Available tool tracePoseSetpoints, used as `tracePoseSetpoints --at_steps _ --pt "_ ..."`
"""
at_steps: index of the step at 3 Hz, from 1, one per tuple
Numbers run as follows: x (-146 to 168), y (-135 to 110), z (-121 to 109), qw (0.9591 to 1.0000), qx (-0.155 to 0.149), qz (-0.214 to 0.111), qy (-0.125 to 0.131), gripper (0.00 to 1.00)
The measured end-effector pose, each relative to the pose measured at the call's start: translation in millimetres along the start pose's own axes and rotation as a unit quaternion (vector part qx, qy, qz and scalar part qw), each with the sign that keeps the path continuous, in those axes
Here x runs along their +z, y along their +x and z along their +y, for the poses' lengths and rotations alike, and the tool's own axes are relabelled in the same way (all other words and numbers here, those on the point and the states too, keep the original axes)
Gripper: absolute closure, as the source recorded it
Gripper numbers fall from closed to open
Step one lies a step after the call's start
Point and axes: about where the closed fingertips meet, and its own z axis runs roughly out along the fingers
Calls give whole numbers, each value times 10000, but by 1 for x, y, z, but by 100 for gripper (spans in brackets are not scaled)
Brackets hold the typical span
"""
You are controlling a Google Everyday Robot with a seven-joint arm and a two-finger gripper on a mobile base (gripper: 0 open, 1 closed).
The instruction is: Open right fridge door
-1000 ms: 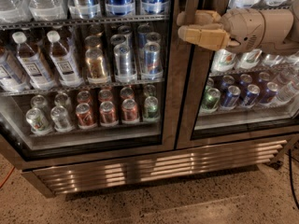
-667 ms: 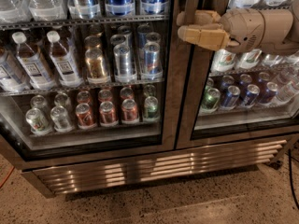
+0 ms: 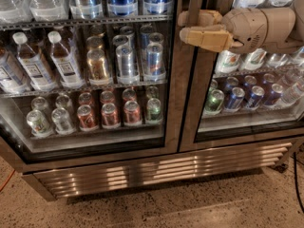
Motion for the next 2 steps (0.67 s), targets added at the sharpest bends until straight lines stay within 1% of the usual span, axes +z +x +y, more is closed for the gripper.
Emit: tracePoseSetpoints --at_steps 1,2 --pt "0 0 1 10000 -7 21 -67 100" --pt "1 0 1 10000 -10 22 -73 100"
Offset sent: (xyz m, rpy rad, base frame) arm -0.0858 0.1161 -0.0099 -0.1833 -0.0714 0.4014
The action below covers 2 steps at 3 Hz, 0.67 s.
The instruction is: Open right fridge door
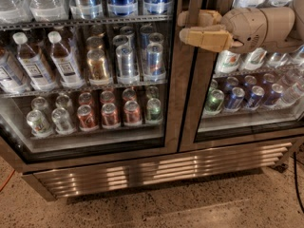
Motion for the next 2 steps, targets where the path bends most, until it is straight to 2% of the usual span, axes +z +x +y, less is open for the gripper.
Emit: tracePoseSetpoints --at_steps 2 --pt "2 -4 4 9998 -73 -26 -203 100"
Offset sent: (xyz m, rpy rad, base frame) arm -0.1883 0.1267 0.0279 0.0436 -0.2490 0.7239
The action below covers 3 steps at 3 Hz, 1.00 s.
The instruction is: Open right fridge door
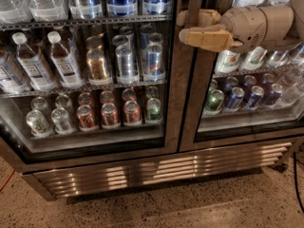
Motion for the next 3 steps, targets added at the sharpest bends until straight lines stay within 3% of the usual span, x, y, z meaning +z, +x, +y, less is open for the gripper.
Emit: tracePoseSetpoints --at_steps 2,3 --pt "-1 1 1 10000 13 5 -44 100" --pt "0 -1 5 9998 -18 -11 -203 100"
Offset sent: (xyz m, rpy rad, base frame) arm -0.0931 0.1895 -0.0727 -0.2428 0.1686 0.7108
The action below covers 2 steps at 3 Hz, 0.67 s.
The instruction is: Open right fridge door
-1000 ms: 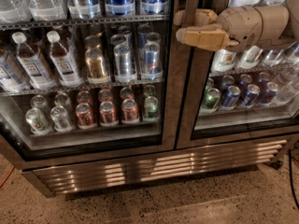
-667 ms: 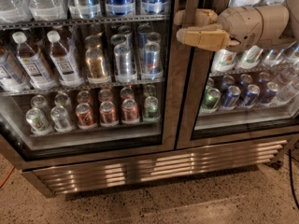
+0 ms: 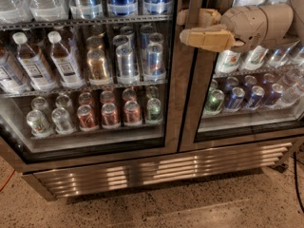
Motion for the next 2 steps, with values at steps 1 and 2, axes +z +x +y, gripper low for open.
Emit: tracePoseSetpoints --at_steps 1,2 --pt "0 0 1 10000 1 -16 -52 100" --pt "0 0 1 10000 2 -16 -55 100"
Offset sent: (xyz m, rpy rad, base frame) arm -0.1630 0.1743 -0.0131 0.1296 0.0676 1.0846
